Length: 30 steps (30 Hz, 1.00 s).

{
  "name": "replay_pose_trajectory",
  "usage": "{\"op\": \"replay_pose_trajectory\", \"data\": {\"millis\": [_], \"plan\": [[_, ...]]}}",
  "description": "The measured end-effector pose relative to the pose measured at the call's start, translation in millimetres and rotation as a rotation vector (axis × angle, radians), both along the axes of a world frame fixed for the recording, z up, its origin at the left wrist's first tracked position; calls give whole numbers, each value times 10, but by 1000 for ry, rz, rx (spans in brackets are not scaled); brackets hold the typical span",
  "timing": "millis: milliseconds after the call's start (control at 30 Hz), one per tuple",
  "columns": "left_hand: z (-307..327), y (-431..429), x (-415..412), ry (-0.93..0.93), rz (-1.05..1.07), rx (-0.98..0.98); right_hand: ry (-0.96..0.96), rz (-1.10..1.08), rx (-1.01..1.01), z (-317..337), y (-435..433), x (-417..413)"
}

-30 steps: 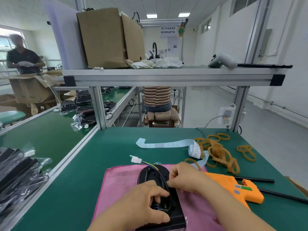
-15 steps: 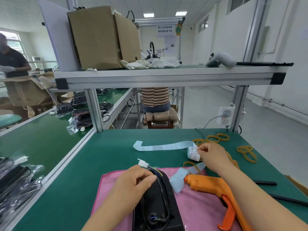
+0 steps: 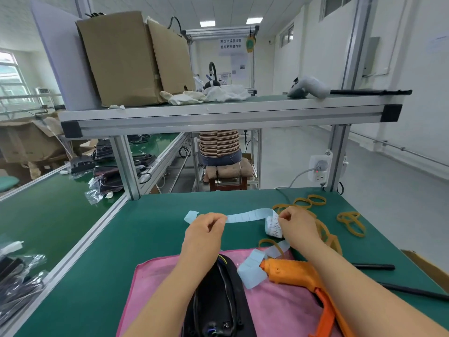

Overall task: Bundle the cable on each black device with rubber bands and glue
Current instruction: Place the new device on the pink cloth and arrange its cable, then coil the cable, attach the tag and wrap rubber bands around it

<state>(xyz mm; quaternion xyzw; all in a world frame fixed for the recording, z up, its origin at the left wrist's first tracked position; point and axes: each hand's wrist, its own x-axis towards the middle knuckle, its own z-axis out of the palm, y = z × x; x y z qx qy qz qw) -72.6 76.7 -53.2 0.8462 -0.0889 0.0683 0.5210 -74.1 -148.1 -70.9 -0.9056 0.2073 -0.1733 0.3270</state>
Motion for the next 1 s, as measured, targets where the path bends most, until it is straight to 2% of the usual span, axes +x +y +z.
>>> {"op": "replay_pose_trajectory", "data": {"millis": [200, 300, 367, 433, 533, 567, 633, 700, 767, 833, 933, 1000], "plan": [[-40, 80, 319, -39, 236, 8, 58, 242, -57, -18, 379, 35], [-42, 227, 643, 93, 340, -8, 93, 287, -9, -68, 494, 71], [-81, 274, 824, 222, 273, -98, 72, 297, 47, -82, 541, 78], [-150, 302, 959, 304, 199, -95, 52, 305, 112, -86, 572, 76], [-322, 321, 1067, 406, 107, 164, 47, 312, 228, -84, 597, 62], [-368, 327, 1100, 393, 101, 272, 51, 303, 296, -79, 597, 53], [-370, 322, 1135, 367, 25, 359, 64, 273, 407, -68, 586, 33], [-295, 309, 1074, 314, -32, 316, 81, 250, 459, -71, 563, 21], [-202, 274, 1017, 249, -93, 190, 91, 243, 533, -64, 547, 19], [-61, 197, 862, 236, -217, 31, 95, 234, 740, -4, 557, 19], [142, 81, 596, 190, -484, 73, 177, 231, 1147, 138, 542, 37], [228, -2, 462, 197, -653, 127, 245, 276, 1267, 194, 507, 54]]}}
